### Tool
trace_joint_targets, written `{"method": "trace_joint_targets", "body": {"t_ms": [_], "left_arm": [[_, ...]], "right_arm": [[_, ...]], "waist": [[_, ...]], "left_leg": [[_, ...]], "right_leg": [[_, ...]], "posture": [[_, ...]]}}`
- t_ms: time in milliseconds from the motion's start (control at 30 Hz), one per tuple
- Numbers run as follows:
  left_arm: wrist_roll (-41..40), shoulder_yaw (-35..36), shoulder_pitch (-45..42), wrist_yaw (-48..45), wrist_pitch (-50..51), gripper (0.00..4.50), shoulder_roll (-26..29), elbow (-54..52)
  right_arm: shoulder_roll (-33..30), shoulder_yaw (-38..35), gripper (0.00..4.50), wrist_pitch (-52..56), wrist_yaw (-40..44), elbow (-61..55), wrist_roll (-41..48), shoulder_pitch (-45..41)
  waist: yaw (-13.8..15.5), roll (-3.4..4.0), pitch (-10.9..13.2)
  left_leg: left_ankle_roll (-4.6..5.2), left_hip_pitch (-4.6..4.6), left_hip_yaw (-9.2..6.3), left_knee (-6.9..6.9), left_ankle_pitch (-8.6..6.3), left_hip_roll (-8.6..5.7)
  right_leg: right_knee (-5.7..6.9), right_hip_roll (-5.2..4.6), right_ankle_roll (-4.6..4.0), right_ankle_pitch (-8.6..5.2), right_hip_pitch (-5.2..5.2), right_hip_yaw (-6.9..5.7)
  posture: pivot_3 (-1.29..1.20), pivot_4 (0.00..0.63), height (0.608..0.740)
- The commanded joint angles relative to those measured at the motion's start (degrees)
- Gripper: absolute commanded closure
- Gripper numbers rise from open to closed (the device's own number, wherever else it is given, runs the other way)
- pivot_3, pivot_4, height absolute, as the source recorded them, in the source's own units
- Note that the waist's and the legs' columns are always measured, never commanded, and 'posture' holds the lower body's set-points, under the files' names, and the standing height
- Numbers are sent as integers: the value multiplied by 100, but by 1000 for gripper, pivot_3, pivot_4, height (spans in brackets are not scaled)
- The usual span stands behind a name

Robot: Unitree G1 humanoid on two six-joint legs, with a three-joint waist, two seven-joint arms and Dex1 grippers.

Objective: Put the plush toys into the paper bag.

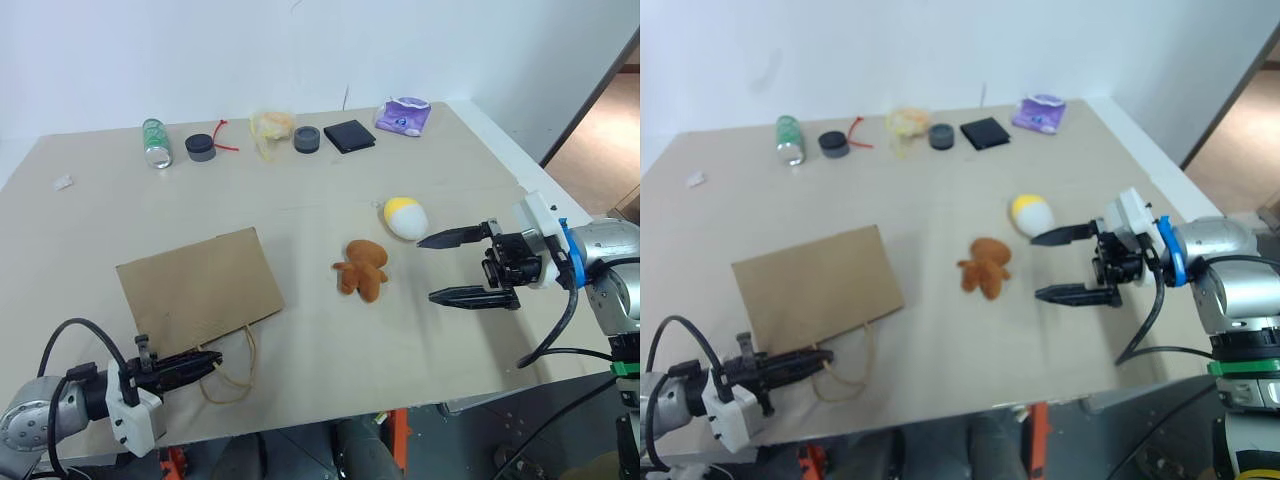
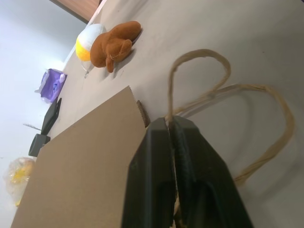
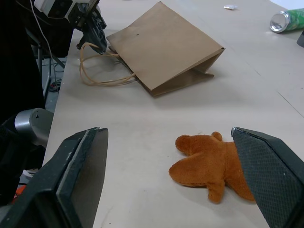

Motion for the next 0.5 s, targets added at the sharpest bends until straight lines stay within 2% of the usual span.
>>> {"method": "trace_joint_targets", "body": {"t_ms": [33, 167, 267, 467, 500], "left_arm": [[-205, 161, -159, 202, 210, 4458, -45, -174], [-553, 399, -382, 466, 787, 4458, -181, -608], [-711, 574, -383, 609, 1184, 4500, -291, -1078], [-696, 797, -428, 699, 1626, 4500, -454, -1394], [-686, 814, -456, 692, 1689, 4500, -473, -1418]], "right_arm": [[14, -255, 0, 46, 147, -229, 124, -26], [148, -307, 0, 354, -88, -711, 366, 171], [280, -329, 793, 591, -373, -1262, 505, 457], [985, -41, 3928, 1214, -1607, -2293, 544, 662], [1158, 36, 4231, 1306, -1835, -2417, 529, 660]], "waist": [[0, 0, 0], [3, -5, 2], [2, -6, 2], [-9, -7, 2], [-9, -11, 0]], "left_leg": [[0, 0, 0, 0, 0, 0], [0, -2, -4, 2, 0, 1], [-1, -2, -4, 0, 0, 2], [-1, -1, -7, 0, -1, 4], [-1, 0, -9, 0, 0, 4]], "right_leg": [[0, 0, 0, 0, 0, 0], [0, 3, 5, 3, 0, -1], [0, 3, 27, 15, 1, -1], [0, 10, 28, 17, 0, 0], [0, 12, 26, 18, 0, 0]], "posture": [[0, 150, 740], [0, 150, 740], [0, 150, 740], [0, 150, 740], [0, 150, 740]]}}
